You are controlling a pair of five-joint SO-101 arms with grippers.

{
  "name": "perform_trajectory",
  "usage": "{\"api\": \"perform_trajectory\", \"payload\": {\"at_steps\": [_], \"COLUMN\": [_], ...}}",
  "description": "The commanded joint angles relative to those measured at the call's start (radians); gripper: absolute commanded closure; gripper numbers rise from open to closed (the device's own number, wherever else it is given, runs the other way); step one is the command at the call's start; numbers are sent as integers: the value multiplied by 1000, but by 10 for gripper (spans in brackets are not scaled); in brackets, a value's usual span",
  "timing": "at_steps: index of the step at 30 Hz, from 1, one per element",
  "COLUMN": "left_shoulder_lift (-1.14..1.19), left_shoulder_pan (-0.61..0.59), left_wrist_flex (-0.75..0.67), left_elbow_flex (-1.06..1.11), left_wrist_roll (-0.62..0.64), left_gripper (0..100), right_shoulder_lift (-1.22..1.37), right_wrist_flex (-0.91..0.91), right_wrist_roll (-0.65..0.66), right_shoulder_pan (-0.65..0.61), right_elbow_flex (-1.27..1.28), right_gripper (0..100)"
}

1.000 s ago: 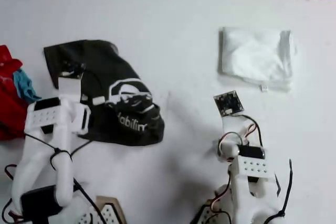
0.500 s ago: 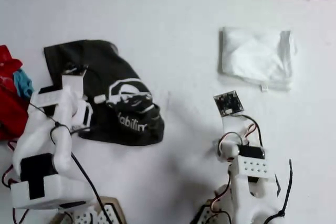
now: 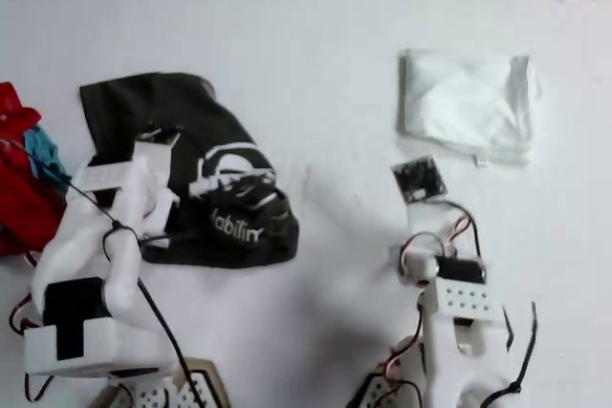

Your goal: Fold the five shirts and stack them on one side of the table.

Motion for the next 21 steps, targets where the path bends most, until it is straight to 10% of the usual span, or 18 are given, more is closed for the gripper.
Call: {"api": "perform_trajectory", "payload": {"at_steps": [1,21], "left_shoulder_lift": [-89,-496], "left_shoulder_pan": [-40,-207], "left_wrist_flex": [78,180], "left_elbow_flex": [-48,77], "left_wrist_roll": [2,-137], "left_gripper": [973,974], "right_shoulder_lift": [-7,1330], "right_wrist_flex": [114,628], "right_wrist_roll": [-5,-272], "right_shoulder_pan": [-85,-616], "right_elbow_flex": [-230,-1995], "right_gripper": [790,750]}}
